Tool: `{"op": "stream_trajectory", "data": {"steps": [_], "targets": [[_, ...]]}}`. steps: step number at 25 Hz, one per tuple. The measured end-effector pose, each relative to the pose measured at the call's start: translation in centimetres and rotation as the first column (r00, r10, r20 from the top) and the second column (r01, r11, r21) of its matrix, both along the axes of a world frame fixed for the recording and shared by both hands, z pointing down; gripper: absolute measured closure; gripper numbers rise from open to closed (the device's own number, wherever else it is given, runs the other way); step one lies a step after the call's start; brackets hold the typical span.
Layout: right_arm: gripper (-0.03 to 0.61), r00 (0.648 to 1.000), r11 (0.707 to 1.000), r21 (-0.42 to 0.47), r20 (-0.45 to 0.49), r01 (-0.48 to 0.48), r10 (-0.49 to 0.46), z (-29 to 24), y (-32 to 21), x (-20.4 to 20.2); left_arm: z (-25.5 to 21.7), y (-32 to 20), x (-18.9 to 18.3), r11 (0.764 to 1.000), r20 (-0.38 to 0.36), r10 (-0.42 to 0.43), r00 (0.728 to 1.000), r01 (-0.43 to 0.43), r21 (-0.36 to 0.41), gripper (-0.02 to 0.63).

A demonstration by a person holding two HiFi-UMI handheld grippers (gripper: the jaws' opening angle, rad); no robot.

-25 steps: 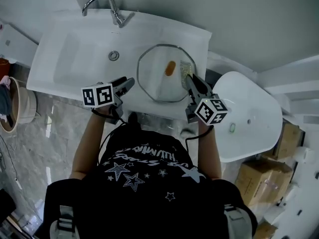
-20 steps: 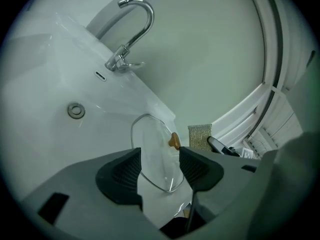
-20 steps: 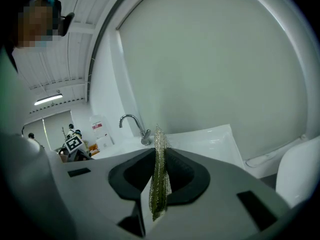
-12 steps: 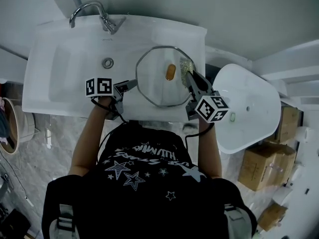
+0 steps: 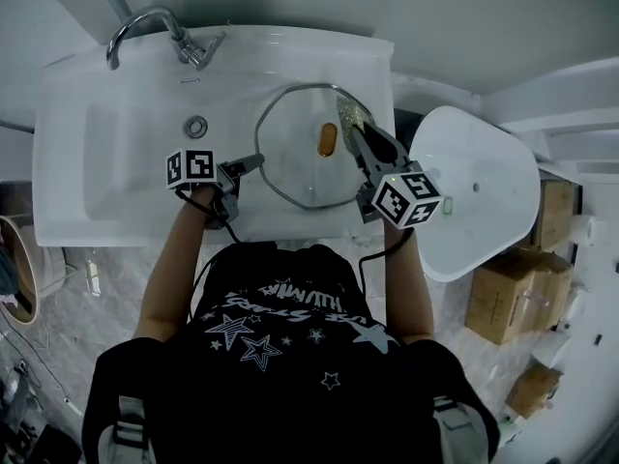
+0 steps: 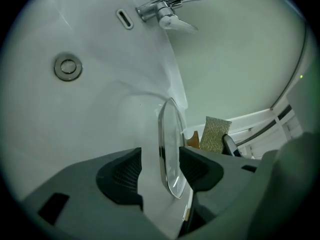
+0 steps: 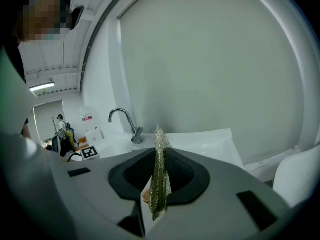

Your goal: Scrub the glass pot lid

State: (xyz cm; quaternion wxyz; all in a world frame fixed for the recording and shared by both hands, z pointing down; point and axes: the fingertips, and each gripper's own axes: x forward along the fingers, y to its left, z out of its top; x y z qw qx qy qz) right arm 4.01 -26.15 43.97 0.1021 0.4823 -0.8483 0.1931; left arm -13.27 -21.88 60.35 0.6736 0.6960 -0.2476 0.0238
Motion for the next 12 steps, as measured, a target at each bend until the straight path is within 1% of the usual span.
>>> {"op": "stream_trajectory", "data": {"steps": [4, 7, 9, 11, 12], "targets": [[0.512, 0.991, 0.999, 0.006, -0.125, 0.043, -0.042, 0.6, -1.3, -0.9, 0.4, -0.5, 0.4, 1.000, -0.028, -0.005, 1.000, 0.005, -0.003, 0.391], [0.512, 0.984, 0.997, 0.004, -0.160, 0.082, -0.080, 0.9, -2.7, -2.1, 0.3, -0.7, 0.8, 1.000, -0.054, 0.008, 0.998, -0.008, 0.007, 0.400], [0.512, 0.975, 0.994, -0.006, -0.194, 0.112, -0.111, 1.3, -3.7, -2.8, 0.1, -0.8, 0.9, 1.000, -0.060, 0.018, 0.998, -0.017, 0.025, 0.428], [0.512, 0.959, 0.989, -0.017, -0.242, 0.147, -0.147, 1.7, -4.6, -3.5, 0.0, -0.8, 1.0, 0.999, -0.055, 0.023, 0.998, -0.021, 0.038, 0.547], [0.512, 0.950, 0.986, -0.024, -0.266, 0.163, -0.163, 2.0, -5.0, -3.8, 0.0, -0.8, 1.0, 0.999, -0.053, 0.025, 0.998, -0.022, 0.044, 0.549]]}}
